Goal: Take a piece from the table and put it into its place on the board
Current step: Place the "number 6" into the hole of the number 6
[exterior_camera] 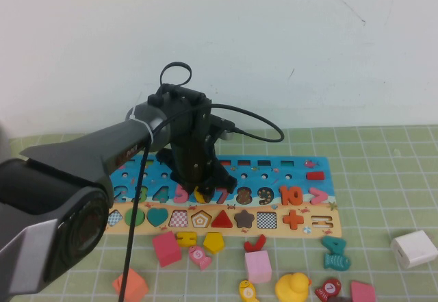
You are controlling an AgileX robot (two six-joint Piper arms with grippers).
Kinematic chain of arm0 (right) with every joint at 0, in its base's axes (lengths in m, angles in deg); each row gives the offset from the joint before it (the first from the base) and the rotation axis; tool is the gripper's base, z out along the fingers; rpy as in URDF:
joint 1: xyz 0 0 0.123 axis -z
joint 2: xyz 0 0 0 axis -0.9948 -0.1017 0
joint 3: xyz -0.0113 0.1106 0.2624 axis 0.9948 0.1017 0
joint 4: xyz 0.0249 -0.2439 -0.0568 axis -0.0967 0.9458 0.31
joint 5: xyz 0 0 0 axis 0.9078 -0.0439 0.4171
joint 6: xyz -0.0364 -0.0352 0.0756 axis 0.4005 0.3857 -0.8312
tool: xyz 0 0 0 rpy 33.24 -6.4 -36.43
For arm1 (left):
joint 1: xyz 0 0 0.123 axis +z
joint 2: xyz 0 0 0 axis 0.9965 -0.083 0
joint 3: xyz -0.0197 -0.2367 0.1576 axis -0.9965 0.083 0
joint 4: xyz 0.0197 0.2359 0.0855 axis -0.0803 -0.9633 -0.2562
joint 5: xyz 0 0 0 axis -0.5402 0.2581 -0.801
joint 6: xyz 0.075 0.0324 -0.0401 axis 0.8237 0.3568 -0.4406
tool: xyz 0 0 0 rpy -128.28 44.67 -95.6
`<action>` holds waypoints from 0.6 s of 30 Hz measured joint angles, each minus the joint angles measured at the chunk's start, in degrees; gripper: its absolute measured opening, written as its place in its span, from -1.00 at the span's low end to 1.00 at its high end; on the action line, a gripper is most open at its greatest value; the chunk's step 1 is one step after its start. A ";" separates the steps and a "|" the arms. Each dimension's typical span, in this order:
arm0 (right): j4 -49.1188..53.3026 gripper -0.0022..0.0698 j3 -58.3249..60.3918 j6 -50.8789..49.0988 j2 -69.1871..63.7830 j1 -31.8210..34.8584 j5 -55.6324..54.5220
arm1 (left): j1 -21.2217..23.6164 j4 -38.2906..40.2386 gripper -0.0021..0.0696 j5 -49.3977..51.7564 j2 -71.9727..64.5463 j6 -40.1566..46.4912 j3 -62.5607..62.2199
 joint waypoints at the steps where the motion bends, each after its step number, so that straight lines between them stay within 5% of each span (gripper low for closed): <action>1: 0.00 -0.94 0.00 0.00 0.00 0.00 0.00 | 0.00 0.56 -0.18 -0.14 0.00 0.42 0.00; 18: 0.00 -0.94 0.00 0.00 0.00 0.00 0.00 | 0.00 2.64 -0.18 -0.86 -0.78 2.53 -0.33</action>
